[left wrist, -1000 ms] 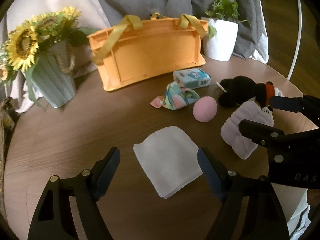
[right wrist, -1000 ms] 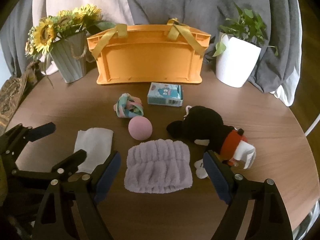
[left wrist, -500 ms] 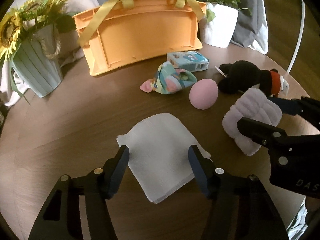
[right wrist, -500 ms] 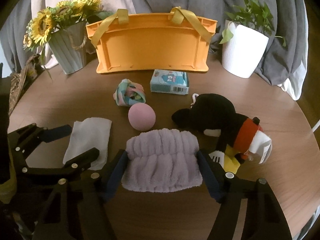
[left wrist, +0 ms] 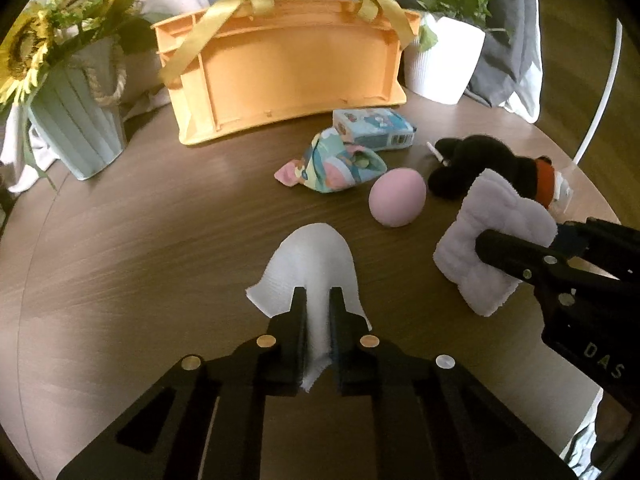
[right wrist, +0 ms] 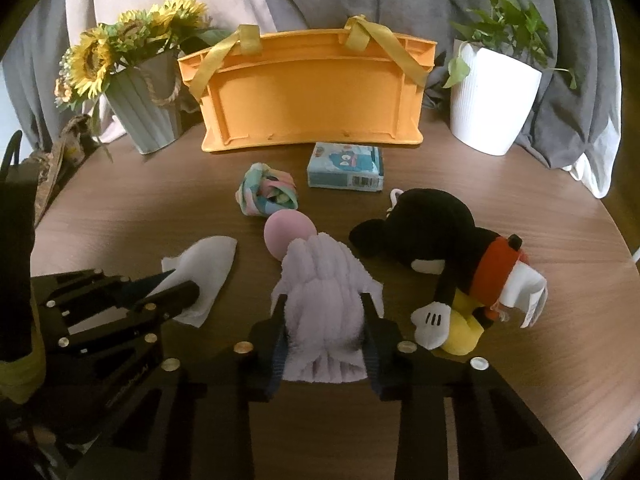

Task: Organize soft objects
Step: 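Grasp the white cloth with the left tool while the right tool grasps the lilac headband, then lift the cloth and headband and carry both over the orange crate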

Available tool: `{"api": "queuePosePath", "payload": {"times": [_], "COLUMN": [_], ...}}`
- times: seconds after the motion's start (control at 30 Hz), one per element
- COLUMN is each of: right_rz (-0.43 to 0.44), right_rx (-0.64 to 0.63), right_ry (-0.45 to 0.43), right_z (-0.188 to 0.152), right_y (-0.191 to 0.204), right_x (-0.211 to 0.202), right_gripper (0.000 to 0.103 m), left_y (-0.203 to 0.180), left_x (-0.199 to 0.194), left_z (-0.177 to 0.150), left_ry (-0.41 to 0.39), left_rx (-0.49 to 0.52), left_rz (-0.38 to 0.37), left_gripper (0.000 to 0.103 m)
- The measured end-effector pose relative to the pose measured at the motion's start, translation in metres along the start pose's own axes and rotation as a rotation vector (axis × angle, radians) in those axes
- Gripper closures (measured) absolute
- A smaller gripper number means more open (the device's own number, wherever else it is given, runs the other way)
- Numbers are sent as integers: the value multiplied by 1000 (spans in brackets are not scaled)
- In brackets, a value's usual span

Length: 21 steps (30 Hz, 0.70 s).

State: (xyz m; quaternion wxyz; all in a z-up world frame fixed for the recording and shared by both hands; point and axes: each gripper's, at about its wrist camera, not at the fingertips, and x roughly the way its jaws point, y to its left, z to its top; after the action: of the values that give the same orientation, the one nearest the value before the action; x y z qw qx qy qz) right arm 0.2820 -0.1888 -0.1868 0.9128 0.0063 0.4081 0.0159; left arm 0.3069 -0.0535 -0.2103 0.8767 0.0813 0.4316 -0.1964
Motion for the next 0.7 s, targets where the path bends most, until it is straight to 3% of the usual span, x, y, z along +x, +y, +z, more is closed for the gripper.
{"api": "queuePosePath", "payload": {"times": [0.7], "right_rz": [68], "right_rx": [5], "right_ry": [-74], "right_z": [22], "right_y": [-18], "right_x": [-50], "right_gripper": [77], "left_y": [-18], "left_x": [-75], "left_z": [25], "left_ry": [-130], "left_rx": [-110], "left_rz": [59], "left_gripper": [93]}}
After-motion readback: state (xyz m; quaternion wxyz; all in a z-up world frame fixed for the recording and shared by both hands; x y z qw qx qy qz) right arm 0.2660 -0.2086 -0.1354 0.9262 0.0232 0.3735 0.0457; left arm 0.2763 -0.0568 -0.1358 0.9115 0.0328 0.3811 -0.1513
